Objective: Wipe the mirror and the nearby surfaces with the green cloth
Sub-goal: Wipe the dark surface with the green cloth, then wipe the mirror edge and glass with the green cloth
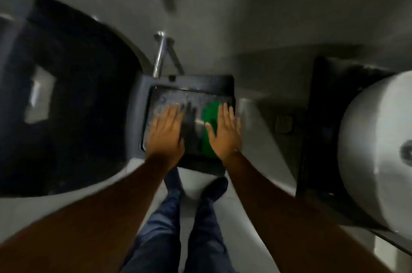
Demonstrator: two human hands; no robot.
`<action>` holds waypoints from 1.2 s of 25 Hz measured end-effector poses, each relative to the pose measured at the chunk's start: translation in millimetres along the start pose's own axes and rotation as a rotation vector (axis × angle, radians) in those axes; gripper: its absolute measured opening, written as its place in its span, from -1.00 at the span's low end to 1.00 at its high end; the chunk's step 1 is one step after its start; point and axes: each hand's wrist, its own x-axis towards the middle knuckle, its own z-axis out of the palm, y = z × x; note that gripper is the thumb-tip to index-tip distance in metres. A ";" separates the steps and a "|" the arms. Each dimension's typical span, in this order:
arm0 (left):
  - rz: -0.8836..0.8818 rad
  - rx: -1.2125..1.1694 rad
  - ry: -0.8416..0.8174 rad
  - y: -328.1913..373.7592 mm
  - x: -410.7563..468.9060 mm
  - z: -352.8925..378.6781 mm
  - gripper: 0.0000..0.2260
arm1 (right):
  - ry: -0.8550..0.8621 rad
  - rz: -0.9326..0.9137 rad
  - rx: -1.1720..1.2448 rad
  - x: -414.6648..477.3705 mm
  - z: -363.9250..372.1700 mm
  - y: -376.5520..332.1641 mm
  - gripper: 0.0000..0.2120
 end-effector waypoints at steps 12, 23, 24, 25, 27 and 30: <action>0.028 0.030 -0.078 -20.7 -8.9 85.5 -0.18 | 0.124 0.018 0.206 34.4 95.5 25.6 -0.30; 0.512 -0.035 0.579 157.8 46.3 -308.4 -0.14 | 0.778 -0.282 0.582 -41.8 -318.2 -90.4 -0.43; 0.547 -0.059 0.649 178.7 43.5 -346.0 -0.15 | 0.874 -0.347 0.595 -51.2 -352.8 -100.5 -0.44; 0.590 -0.077 0.704 199.6 38.5 -382.8 -0.16 | 0.934 -0.398 0.633 -63.0 -386.0 -109.7 -0.46; 0.670 -0.102 0.796 236.5 26.0 -445.7 -0.18 | 1.027 -0.475 0.714 -84.7 -440.0 -124.4 -0.47; 0.788 -0.093 0.917 277.5 -0.4 -517.7 -0.19 | 1.179 -0.535 0.757 -112.1 -507.4 -135.6 -0.50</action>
